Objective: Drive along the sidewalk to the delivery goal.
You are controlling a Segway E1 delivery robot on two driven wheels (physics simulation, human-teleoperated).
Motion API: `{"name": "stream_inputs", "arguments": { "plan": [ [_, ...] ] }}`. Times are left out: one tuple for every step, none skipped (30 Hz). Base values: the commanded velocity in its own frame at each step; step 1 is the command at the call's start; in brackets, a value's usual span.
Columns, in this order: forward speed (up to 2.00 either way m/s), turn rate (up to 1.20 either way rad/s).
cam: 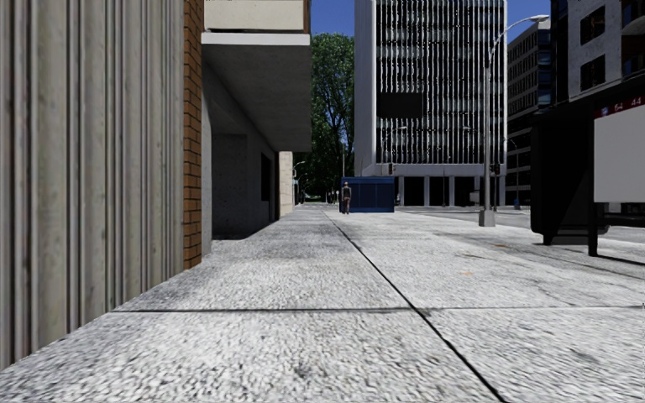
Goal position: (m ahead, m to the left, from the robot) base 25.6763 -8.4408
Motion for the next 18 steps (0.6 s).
{"name": "stream_inputs", "arguments": {
  "plan": [
    [2.0,0.0],
    [2.0,0.0],
    [2.0,0.0],
    [2.0,0.0],
    [2.0,0.0],
    [2.0,0.0],
    [2.0,0.0],
    [2.0,0.0],
    [2.0,0.0],
    [2.0,0.0],
    [2.0,0.0],
    [2.0,0.0],
    [2.0,0.0],
    [2.0,0.0],
    [2.0,0.0],
    [2.0,0.0],
    [2.0,0.0],
    [2.0,0.0]
  ]
}}
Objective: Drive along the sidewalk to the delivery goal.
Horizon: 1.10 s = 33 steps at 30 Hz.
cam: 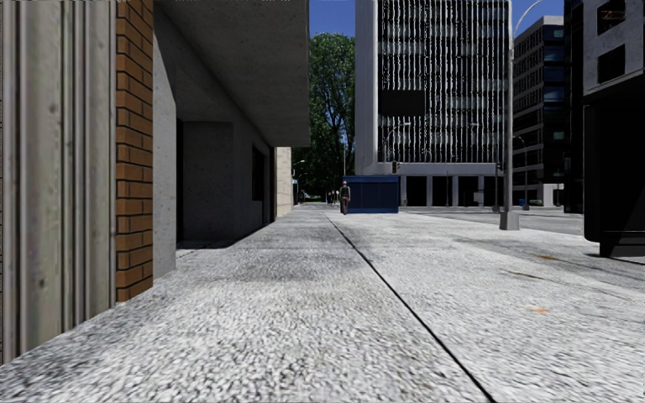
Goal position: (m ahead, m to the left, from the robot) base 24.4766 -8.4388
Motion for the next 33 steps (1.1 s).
{"name": "stream_inputs", "arguments": {
  "plan": [
    [2.0,0.0],
    [2.0,0.0],
    [2.0,0.0],
    [2.0,0.0],
    [2.0,0.0],
    [2.0,0.0],
    [2.0,0.0],
    [2.0,0.0],
    [2.0,0.0],
    [2.0,0.0],
    [2.0,0.0],
    [2.0,0.0],
    [2.0,0.0],
    [2.0,0.0],
    [2.0,0.0],
    [2.0,0.0],
    [2.0,0.0],
    [2.0,0.0],
    [2.0,0.0],
    [2.0,0.0],
    [2.0,0.0],
    [2.0,0.0],
    [2.0,0.0],
    [2.0,0.0],
    [2.0,0.0],
    [2.0,0.0],
    [2.0,0.0],
    [2.0,0.0],
    [2.0,0.0],
    [2.0,0.0],
    [2.0,0.0],
    [2.0,0.0],
    [2.0,0.0]
  ]
}}
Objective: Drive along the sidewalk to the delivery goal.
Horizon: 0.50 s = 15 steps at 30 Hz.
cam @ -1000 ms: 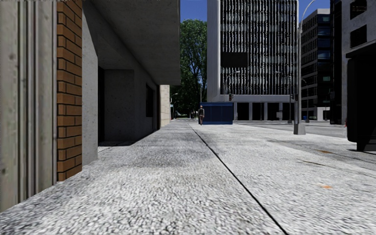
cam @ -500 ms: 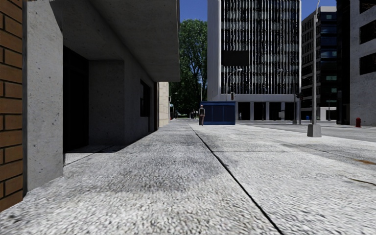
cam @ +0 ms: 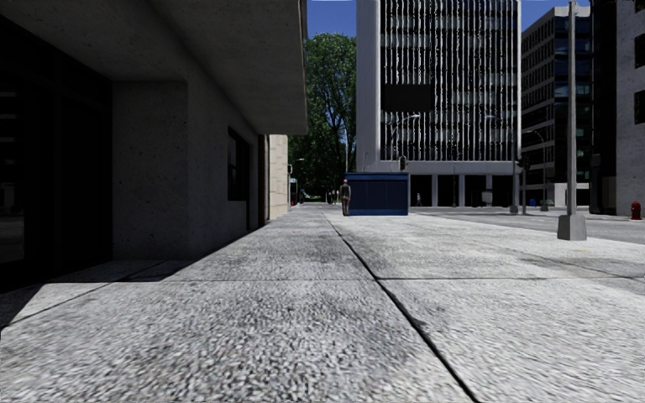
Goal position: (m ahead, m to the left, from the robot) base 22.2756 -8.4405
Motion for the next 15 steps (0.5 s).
{"name": "stream_inputs", "arguments": {
  "plan": [
    [2.0,0.0],
    [2.0,0.0],
    [2.0,0.0],
    [2.0,0.0],
    [2.0,0.0],
    [2.0,0.0],
    [2.0,0.0],
    [2.0,0.0],
    [2.0,0.0],
    [2.0,0.0],
    [2.0,0.0],
    [2.0,0.0],
    [2.0,0.0],
    [2.0,0.0],
    [2.0,0.0]
  ]
}}
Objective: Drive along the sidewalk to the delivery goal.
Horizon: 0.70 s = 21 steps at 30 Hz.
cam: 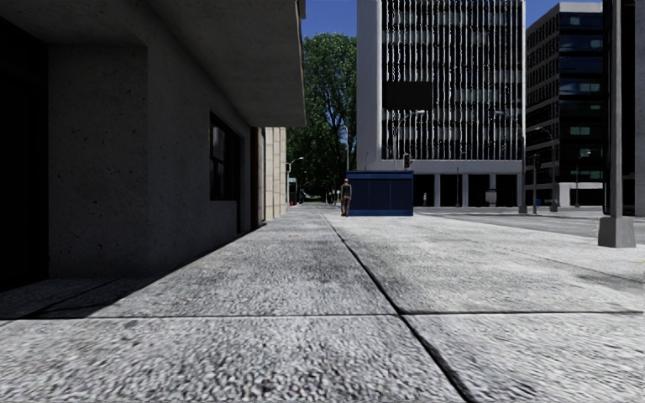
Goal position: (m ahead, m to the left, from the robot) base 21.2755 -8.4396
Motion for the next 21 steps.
{"name": "stream_inputs", "arguments": {
  "plan": [
    [2.0,0.0],
    [2.0,0.0],
    [2.0,0.0],
    [2.0,0.0],
    [2.0,0.0],
    [2.0,0.0],
    [2.0,0.0],
    [2.0,0.0],
    [2.0,0.0],
    [2.0,0.0],
    [2.0,0.0],
    [2.0,0.0],
    [2.0,0.0],
    [2.0,0.0],
    [2.0,0.0],
    [2.0,0.0],
    [2.0,0.0],
    [2.0,0.0],
    [2.0,0.0],
    [2.0,0.0],
    [2.0,0.0]
  ]
}}
